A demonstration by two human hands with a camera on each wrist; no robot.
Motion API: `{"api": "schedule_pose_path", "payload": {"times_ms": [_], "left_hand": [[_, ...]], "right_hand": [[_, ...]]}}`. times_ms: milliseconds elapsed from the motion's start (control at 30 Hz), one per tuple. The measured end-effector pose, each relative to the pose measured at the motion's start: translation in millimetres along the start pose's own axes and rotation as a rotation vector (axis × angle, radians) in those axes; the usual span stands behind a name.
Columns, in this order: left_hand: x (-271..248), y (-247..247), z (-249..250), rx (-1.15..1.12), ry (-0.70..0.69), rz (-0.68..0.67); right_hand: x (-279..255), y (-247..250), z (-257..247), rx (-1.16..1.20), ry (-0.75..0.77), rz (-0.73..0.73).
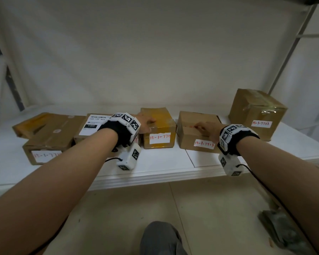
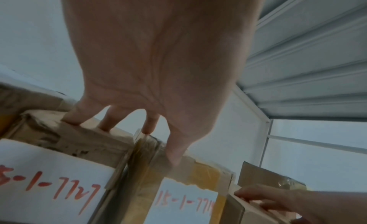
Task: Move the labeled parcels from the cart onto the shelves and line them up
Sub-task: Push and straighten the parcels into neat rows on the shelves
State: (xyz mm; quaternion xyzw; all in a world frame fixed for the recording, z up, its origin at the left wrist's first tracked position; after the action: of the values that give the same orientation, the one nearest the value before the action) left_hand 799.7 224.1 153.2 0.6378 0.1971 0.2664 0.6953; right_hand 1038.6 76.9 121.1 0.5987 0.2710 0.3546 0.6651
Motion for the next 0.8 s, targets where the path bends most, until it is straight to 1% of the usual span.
{"api": "schedule_pose_path", "payload": {"times_ms": [67, 167, 233, 300, 333, 367, 433, 500, 567, 600, 700, 800], "left_hand": [[-1, 1, -1, -0.018, -0.002, -0.019], [-3, -1, -3, -0.065, 0.000, -0.031], [-6, -2, -5, -0.136, 0.008, -0.049], [-11, 3, -10, -0.261, 0.031, -0.051], [-13, 8, -14, -0.311, 0.050, -0.030], [-15, 15, -20, -0.344, 0.061, 0.008], [-20, 29, -36, -0.337, 0.076, 0.091], [-22, 37, -57, -0.284, 0.085, 0.125], [-29, 41, -78, -0.206, 0.113, 0.108], [-34, 42, -86, -0.168, 0.130, 0.102], [-48, 44, -112, -0.104, 0.193, 0.101], [-60, 45, -134, -0.102, 0.249, 0.080]], "right_hand": [[2, 1, -4, 0.012, -0.005, 0.003], [-3, 7, -12, -0.030, -0.035, 0.075], [-7, 9, -18, -0.060, -0.030, 0.098], [-2, 8, -19, -0.049, -0.009, 0.109], [-5, 13, -23, -0.015, -0.012, 0.115], [-5, 22, -30, 0.069, -0.033, 0.147], [-9, 43, -52, 0.293, -0.072, 0.252], [-8, 58, -79, 0.502, -0.098, 0.362], [-11, 62, -112, 0.614, -0.106, 0.361], [-12, 60, -126, 0.614, -0.091, 0.334], [-16, 53, -161, 0.532, -0.072, 0.257], [-8, 43, -175, 0.472, -0.081, 0.229]]}}
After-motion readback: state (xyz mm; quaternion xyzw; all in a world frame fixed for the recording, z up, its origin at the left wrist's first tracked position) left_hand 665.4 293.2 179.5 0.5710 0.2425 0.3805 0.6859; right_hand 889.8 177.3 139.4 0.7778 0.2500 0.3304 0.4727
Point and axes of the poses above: each hand's wrist, its own x-axis towards the middle knuckle, its own y-axis out of the back of the hand, z = x × y, the point moved 4 cm from there along x, towards the middle knuckle, and after that the axes turned 15 degrees about z, right-handed, at the moved point
